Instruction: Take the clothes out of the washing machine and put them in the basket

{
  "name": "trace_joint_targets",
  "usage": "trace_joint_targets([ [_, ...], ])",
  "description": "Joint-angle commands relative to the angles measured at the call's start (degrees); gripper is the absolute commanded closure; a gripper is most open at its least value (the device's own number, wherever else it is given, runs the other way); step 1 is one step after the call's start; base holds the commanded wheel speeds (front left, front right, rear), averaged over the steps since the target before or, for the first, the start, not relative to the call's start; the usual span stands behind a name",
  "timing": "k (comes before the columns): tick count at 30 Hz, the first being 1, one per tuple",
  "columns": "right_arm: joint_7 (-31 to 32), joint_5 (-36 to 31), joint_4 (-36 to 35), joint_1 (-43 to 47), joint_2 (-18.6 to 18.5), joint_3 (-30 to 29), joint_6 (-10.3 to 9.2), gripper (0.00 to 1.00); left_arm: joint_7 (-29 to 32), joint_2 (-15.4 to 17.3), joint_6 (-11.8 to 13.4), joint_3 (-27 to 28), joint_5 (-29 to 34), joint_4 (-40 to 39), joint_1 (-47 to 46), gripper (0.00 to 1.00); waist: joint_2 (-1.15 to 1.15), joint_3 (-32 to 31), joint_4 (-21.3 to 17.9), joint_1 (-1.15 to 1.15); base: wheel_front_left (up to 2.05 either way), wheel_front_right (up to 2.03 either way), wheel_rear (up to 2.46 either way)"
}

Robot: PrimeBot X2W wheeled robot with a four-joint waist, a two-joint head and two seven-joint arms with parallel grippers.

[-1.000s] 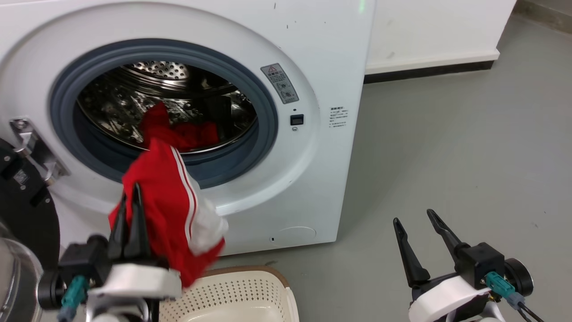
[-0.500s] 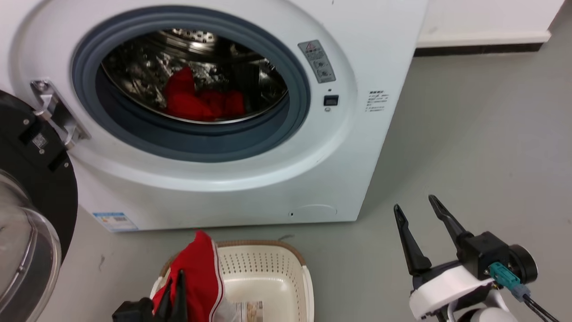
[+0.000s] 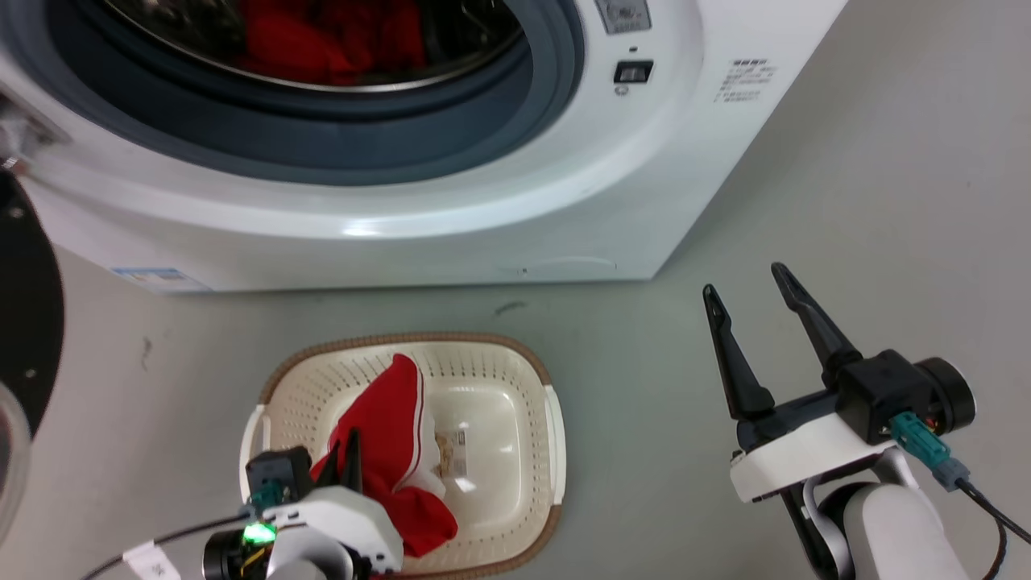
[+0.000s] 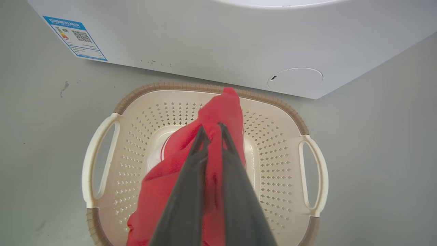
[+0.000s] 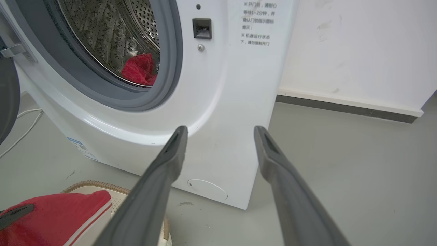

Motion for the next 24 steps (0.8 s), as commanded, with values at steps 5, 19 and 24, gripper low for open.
trace_joint_targets([
  [5, -1.0, -0.4, -0.5, -3.2, 0.0, -0.3, -0.04, 0.00, -0.5, 0.0, -0.4, 0.3, 0.8, 7.7, -8.7, 1.00, 0.00, 10.7, -2.1, -0.01, 0.00, 0.00, 0.00],
  [19, -4.1, 0.7, 2.1, -9.9, 0.0, 2.0, -0.04, 0.00, -0.4, 1.4, -0.4, -0.1, 3.1, 25.5, -27.0, 1.00, 0.00, 22.4, -4.7, -0.01, 0.00, 0.00, 0.00],
  [24, -5.1, 2.0, 3.5, -11.7, 0.1, 2.7, -0.04, 0.00, 0.4, 2.5, 0.4, 0.3, 2.3, 31.2, -30.9, 1.00, 0.00, 24.4, -6.4, -0.01, 0.00, 0.00, 0.00],
])
